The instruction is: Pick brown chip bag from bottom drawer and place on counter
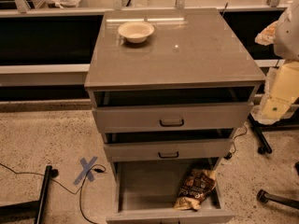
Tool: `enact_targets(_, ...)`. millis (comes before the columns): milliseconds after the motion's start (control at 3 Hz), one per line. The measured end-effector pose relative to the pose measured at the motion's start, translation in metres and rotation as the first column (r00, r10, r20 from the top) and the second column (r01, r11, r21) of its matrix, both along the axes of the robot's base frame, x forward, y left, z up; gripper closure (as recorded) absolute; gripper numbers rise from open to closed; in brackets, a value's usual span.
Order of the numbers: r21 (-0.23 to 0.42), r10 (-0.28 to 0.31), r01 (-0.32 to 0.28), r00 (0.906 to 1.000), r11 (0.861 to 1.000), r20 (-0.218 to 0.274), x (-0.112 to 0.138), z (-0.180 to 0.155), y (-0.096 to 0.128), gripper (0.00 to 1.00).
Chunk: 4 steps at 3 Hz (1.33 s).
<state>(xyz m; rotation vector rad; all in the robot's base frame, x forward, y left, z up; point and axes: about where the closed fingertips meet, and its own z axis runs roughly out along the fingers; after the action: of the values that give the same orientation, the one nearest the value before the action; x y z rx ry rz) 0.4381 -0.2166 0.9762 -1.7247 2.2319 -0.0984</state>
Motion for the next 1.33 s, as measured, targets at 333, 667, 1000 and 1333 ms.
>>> enact_targets(333, 0.0, 0.0, 0.0, 1.0, 1.0, 0.0, 0.0, 0.0, 0.0, 0.0)
enact_targets(667, 0.027, 0.01, -0.008, 0.9986, 1.0, -0.053, -0.007, -0.041, -0.003, 0.0)
enact_targets(1000, 0.103, 0.043, -0.034, 0.9959, 0.994, -0.08, -0.033, -0.097, 0.001, 0.0)
enact_targets(1333, 0.231, 0.07, -0.026, 0.9809, 0.973, -0.182, -0.095, -0.198, -0.01, 0.0)
